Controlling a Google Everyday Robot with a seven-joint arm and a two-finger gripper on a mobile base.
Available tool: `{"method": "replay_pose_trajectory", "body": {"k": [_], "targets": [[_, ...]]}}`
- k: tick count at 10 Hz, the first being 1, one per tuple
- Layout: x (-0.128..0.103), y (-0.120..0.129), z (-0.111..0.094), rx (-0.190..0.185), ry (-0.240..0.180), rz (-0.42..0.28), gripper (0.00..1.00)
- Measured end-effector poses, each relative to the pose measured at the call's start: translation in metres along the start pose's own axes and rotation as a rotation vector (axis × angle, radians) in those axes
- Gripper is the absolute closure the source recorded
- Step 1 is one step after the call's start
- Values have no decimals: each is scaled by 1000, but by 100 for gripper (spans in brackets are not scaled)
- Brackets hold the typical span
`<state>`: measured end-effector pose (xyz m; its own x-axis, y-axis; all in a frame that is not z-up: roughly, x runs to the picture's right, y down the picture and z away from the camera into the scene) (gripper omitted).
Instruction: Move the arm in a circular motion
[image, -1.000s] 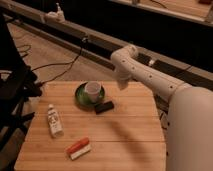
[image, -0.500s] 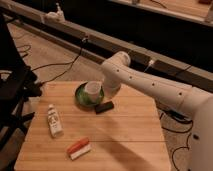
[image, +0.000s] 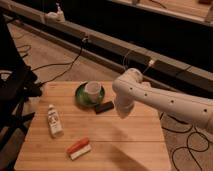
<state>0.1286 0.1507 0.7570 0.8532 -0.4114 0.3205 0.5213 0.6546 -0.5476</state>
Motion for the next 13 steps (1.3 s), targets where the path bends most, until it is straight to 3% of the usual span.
{"method": "replay_pose_trajectory", "body": {"k": [2, 3, 5, 7, 8, 10, 12, 13], "targets": [[45, 28, 11, -58, 33, 153, 100], [71, 30, 13, -66, 55, 222, 100], [121, 7, 13, -48, 103, 326, 100], [137, -30, 9, -10, 116, 352, 100], [137, -55, 7, 18, 114, 342, 100], [112, -101, 3, 76, 76, 287, 100], [70, -129, -1, 120, 18, 202, 100], [47, -132, -2, 130, -11, 151, 100]]}}
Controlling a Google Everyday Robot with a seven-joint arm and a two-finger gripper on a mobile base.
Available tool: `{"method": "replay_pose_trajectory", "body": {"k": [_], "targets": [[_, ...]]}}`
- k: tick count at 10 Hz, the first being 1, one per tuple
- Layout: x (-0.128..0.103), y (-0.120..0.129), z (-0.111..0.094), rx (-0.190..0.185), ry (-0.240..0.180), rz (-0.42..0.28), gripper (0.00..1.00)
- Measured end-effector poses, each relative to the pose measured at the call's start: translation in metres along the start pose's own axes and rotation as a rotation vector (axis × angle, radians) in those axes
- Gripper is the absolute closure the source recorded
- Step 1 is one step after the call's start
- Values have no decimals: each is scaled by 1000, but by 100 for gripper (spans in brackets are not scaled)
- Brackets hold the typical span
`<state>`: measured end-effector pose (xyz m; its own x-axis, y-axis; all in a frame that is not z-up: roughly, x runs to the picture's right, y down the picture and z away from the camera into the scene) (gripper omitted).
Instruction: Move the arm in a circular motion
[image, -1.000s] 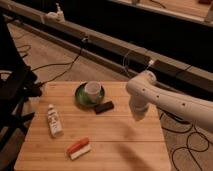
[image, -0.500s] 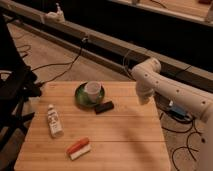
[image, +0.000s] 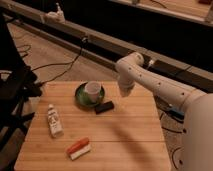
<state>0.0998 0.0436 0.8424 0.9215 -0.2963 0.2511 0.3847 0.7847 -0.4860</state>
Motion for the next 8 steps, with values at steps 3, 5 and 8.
{"method": "replay_pose_trajectory", "body": {"k": [3, 5, 8], "targets": [[-45, 39, -5, -22, -76, -96, 100], [-50, 75, -7, -55, -100, -97, 100], [-11, 129, -4, -136, -74, 21, 100]]}}
